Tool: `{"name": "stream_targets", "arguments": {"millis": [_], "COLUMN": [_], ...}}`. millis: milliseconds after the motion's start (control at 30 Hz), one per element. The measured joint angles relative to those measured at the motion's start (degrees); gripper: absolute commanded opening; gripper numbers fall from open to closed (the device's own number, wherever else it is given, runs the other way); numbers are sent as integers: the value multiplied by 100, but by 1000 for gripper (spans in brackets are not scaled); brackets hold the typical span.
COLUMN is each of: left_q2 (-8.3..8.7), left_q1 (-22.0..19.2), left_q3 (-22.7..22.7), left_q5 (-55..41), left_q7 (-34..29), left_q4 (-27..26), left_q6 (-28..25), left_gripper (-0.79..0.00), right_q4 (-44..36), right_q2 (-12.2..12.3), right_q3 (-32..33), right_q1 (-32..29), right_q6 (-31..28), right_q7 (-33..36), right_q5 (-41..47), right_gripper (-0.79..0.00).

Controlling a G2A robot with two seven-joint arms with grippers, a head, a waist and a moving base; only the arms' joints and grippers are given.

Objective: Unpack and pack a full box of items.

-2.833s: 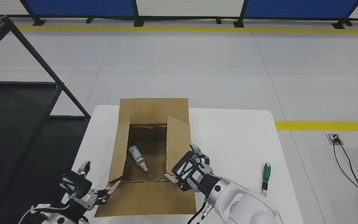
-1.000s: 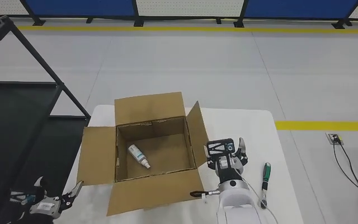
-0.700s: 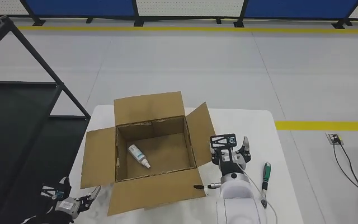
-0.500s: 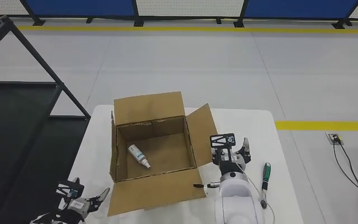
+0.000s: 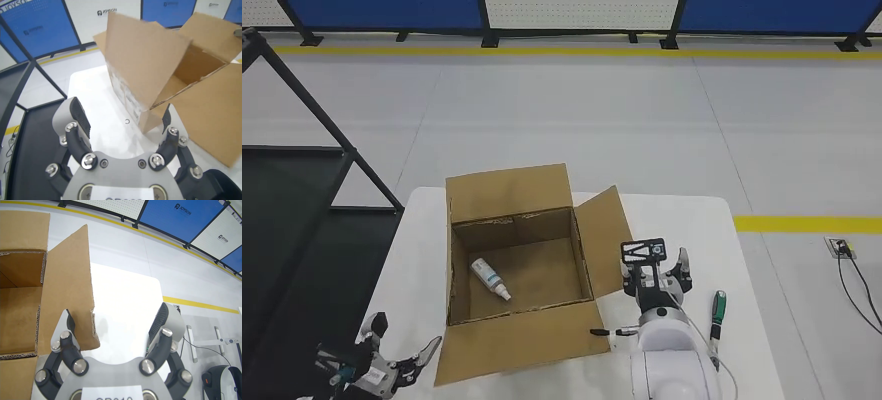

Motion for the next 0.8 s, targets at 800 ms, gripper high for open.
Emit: {"name": "stream_targets", "arguments": {"millis": [800], "left_q2": [-39], "left_q1": [-917], "left_q3": [520], "left_q5": [1142], "left_q7": [-407], "left_q4": [-113], "left_q6": [1212], "left_gripper": [0], "right_q4": [59], "right_q2": [-138], "right_q3": [154], "right_q1": [-41], "right_q6": [-310], "right_q7": [-205], "right_q5": [140], "right_gripper": [0]}}
